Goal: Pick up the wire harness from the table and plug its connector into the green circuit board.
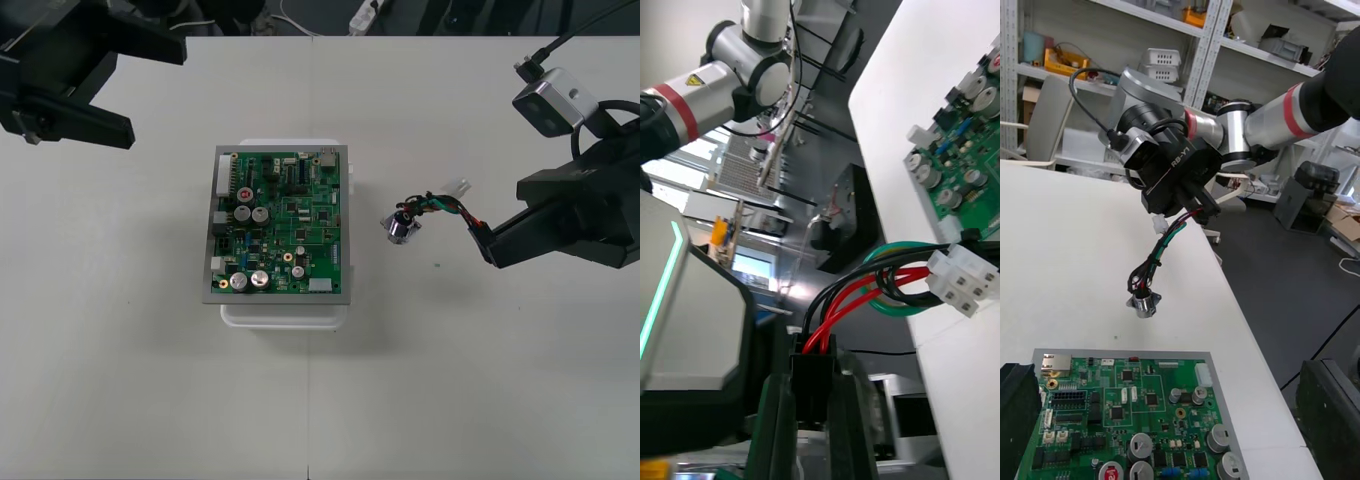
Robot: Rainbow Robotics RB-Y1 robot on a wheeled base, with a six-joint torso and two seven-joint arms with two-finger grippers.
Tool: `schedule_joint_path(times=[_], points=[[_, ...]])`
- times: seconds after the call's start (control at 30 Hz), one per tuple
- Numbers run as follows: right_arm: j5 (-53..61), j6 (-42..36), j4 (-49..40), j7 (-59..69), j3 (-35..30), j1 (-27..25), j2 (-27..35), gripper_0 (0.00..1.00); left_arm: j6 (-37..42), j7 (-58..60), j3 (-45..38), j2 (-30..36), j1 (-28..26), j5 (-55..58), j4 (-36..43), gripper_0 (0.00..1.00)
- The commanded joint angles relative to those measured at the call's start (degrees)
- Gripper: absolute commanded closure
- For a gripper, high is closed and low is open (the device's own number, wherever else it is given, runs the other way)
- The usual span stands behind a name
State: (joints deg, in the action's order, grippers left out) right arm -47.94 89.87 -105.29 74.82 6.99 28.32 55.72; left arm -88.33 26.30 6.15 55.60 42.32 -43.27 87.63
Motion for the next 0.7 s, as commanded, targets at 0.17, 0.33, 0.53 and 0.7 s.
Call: schedule_joint_path(times=[0.17,0.33,0.53,0.7], points=[[2.6,0.1,-1.6,0.3,-2.0,-0.3,0.7,1.0,-1.7,1.6,-6.0,5.4,-7.1,5.0,3.9,0.0],[7.7,0.1,-1.4,9.7,-2.0,-0.2,-0.4,1.0,-1.7,1.2,-7.3,6.7,-9.6,8.5,4.7,0.0],[8.7,0.1,-1.4,9.8,-2.0,-0.3,-1.1,1.0,-1.7,0.8,-7.9,7.5,-11.1,11.5,5.1,0.0],[9.0,0.1,-1.4,9.8,-1.8,-0.3,-1.3,1.0,-1.7,0.4,-9.0,7.8,-11.7,13.1,5.3,0.0]])
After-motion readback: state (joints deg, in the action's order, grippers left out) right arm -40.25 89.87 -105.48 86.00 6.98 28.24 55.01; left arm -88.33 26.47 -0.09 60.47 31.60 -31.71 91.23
